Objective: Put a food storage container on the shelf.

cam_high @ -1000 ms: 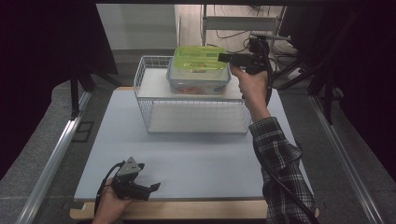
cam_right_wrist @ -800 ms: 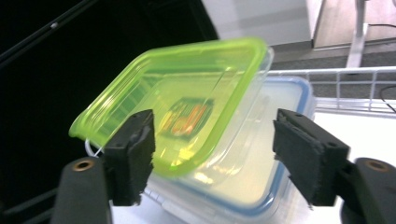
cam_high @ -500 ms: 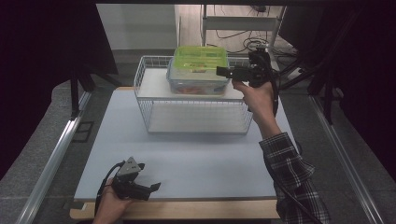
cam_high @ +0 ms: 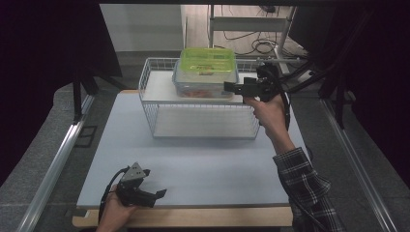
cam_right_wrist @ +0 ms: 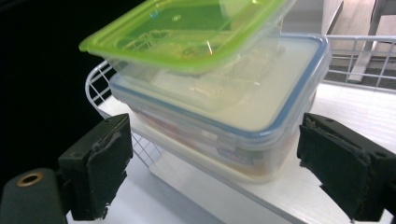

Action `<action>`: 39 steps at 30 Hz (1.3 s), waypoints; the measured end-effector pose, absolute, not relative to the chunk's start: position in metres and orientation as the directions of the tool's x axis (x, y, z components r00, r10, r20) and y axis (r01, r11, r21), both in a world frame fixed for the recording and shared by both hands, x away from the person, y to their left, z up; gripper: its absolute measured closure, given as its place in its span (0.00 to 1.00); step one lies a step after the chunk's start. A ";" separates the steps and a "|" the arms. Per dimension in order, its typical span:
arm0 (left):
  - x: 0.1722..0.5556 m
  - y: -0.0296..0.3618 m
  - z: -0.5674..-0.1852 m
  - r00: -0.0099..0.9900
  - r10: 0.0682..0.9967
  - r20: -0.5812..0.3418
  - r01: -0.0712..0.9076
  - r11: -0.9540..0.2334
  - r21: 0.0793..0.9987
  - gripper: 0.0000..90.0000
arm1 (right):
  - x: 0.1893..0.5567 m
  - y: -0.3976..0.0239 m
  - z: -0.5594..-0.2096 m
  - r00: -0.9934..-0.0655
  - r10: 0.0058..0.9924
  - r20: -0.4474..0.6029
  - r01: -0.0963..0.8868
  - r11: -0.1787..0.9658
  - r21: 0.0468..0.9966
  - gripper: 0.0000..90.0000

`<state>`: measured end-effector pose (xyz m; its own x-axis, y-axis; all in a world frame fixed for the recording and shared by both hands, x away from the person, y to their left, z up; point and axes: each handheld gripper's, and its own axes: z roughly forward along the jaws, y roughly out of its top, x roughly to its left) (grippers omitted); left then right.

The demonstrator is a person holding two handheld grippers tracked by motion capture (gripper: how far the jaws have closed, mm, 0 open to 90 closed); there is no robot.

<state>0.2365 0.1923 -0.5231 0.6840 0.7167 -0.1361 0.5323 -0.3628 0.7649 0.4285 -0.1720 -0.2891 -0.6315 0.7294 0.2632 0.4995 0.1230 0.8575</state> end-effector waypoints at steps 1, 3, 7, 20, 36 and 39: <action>0.236 0.192 -0.523 0.684 0.716 -0.136 0.532 -0.363 0.765 0.04 | 0.428 -0.172 -0.291 -0.634 0.729 0.258 0.498 0.129 0.858 0.11; 0.236 0.192 -0.523 0.684 0.717 -0.137 0.532 -0.362 0.766 0.04 | 0.427 -0.173 -0.294 -0.636 0.728 0.254 0.497 0.135 0.857 0.11; 0.236 0.192 -0.523 0.684 0.717 -0.136 0.531 -0.362 0.766 0.04 | 0.424 -0.176 -0.299 -0.644 0.728 0.237 0.487 0.151 0.860 0.10; 0.236 0.192 -0.524 0.684 0.718 -0.134 0.533 -0.366 0.763 0.04 | 0.413 -0.182 -0.314 -0.650 0.725 0.226 0.479 0.160 0.863 0.07; 0.236 0.191 -0.524 0.687 0.715 -0.126 0.528 -0.373 0.763 0.04 | 0.402 -0.186 -0.337 -0.671 0.717 0.190 0.463 0.204 0.863 0.05; 0.236 0.191 -0.524 0.687 0.715 -0.125 0.528 -0.373 0.763 0.04 | 0.399 -0.187 -0.341 -0.675 0.714 0.186 0.460 0.209 0.863 0.05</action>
<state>0.2365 0.1909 -0.5243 0.6873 0.7155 -0.1253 0.5276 -0.3732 0.7631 0.3990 -0.1868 -0.3412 -0.6747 0.7142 0.1864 0.4595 0.2088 0.8633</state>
